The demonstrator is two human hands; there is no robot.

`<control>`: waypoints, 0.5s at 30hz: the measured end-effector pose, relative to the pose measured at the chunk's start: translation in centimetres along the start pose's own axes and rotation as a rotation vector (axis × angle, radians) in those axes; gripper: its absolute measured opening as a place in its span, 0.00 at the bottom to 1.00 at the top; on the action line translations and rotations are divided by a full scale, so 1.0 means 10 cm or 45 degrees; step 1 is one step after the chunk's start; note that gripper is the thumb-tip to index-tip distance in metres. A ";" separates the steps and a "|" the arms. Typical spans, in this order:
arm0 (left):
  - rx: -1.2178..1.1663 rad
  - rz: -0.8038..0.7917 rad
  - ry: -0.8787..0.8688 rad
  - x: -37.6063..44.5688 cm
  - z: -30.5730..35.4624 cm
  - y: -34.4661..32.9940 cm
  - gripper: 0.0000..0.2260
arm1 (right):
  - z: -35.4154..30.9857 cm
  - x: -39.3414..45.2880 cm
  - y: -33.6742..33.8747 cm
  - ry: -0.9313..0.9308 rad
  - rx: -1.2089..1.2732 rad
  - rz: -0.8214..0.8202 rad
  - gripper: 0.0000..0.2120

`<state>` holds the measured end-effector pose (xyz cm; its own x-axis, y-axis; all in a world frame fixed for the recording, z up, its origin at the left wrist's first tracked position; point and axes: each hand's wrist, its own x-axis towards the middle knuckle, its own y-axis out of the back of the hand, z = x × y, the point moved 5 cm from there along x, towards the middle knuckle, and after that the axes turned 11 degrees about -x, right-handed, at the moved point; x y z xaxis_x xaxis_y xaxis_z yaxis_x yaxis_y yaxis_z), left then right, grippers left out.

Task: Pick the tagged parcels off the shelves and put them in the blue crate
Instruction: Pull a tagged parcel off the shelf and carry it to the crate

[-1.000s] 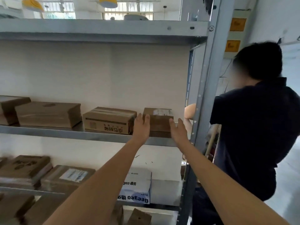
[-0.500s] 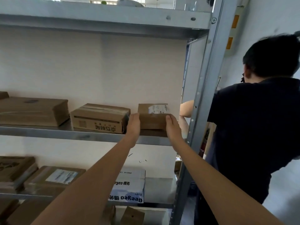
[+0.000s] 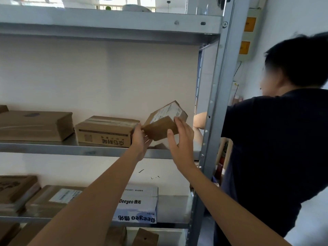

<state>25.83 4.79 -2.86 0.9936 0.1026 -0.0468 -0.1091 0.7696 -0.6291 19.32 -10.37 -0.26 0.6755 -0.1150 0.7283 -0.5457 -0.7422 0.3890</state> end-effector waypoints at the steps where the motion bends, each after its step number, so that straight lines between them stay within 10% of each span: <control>1: -0.010 -0.011 0.003 0.00 0.00 -0.01 0.20 | -0.03 0.01 0.01 0.011 -0.023 0.007 0.24; 15: 0.316 0.194 -0.071 0.02 0.06 -0.01 0.26 | 0.38 -0.04 -0.09 -0.447 0.173 -0.294 0.21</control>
<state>25.98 5.08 -2.34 0.9630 0.2578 -0.0788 -0.2671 0.8725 -0.4092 21.45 -12.19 -3.06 0.9124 -0.1355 0.3862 -0.3061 -0.8523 0.4242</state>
